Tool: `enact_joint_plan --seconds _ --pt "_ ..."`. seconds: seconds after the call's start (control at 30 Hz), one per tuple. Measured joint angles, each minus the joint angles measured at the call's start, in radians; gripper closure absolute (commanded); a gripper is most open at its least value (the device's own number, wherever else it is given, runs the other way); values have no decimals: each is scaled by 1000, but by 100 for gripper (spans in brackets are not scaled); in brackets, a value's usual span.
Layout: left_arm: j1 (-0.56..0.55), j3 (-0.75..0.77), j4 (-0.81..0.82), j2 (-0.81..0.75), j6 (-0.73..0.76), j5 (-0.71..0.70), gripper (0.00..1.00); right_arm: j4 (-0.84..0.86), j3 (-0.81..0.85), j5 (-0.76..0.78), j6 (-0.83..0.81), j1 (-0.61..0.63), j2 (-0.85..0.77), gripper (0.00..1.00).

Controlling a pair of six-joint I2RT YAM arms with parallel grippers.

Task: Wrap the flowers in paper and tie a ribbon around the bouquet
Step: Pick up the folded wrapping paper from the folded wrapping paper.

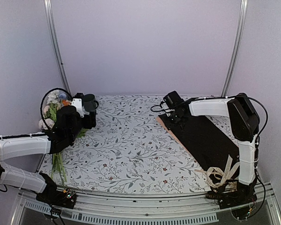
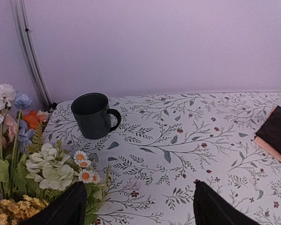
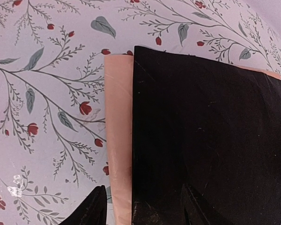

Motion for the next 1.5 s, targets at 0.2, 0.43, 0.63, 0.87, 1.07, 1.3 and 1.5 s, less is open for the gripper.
enact_joint_plan --seconds 0.2,0.43,0.63,0.87,1.07,1.3,1.5 --pt "-5 4 -5 23 0 -5 19 -41 48 41 -10 3 69 48" --pt "-5 7 -6 49 0 -13 19 -62 66 86 -23 3 105 55" --pt "-5 14 -6 62 0 -12 19 -67 69 175 -24 3 109 60" --pt "-6 23 -6 69 -3 -10 18 -65 68 301 -35 3 109 62" --pt "-6 24 -6 76 -5 -6 18 -61 68 400 -55 3 109 61" --pt "-7 27 -6 92 -11 0 18 -56 61 462 -76 3 118 63" --pt "-8 32 -6 107 -19 12 18 -54 59 412 -81 3 129 99"
